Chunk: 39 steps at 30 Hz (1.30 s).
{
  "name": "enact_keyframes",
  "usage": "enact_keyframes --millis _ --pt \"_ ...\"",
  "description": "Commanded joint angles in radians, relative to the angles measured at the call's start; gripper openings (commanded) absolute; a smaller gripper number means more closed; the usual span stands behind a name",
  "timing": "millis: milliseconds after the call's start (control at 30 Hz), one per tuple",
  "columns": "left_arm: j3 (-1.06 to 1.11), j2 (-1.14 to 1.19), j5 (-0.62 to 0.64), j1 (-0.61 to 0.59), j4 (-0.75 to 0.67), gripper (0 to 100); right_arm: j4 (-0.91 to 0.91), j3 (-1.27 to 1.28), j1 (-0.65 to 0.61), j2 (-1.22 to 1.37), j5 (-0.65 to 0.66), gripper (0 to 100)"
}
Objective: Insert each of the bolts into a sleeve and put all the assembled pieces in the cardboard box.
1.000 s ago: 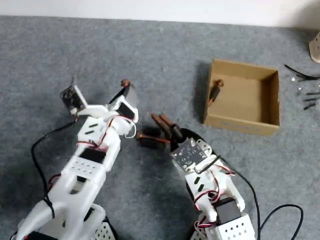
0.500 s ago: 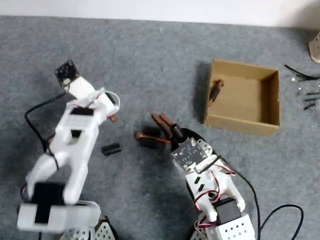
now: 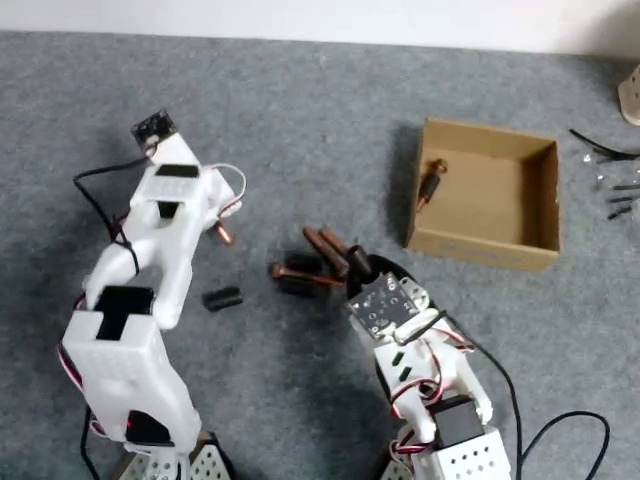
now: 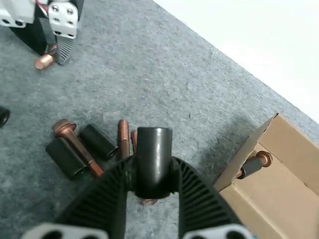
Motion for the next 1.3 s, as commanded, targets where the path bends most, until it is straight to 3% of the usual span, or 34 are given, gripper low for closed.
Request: enact_keyframes --millis 0,967,1267 --pt "-0.058 0.028 -0.002 -0.002 0.005 1 -0.028 0.093 0.012 -0.018 -0.005 0.5" --pt "-0.065 0.019 -0.002 0.062 0.054 1 -0.028 0.093 0.012 -0.018 -0.005 0.5" --pt "0.110 -0.289 0.000 0.097 0.052 0 -0.028 0.093 0.005 -0.016 -0.008 0.5"
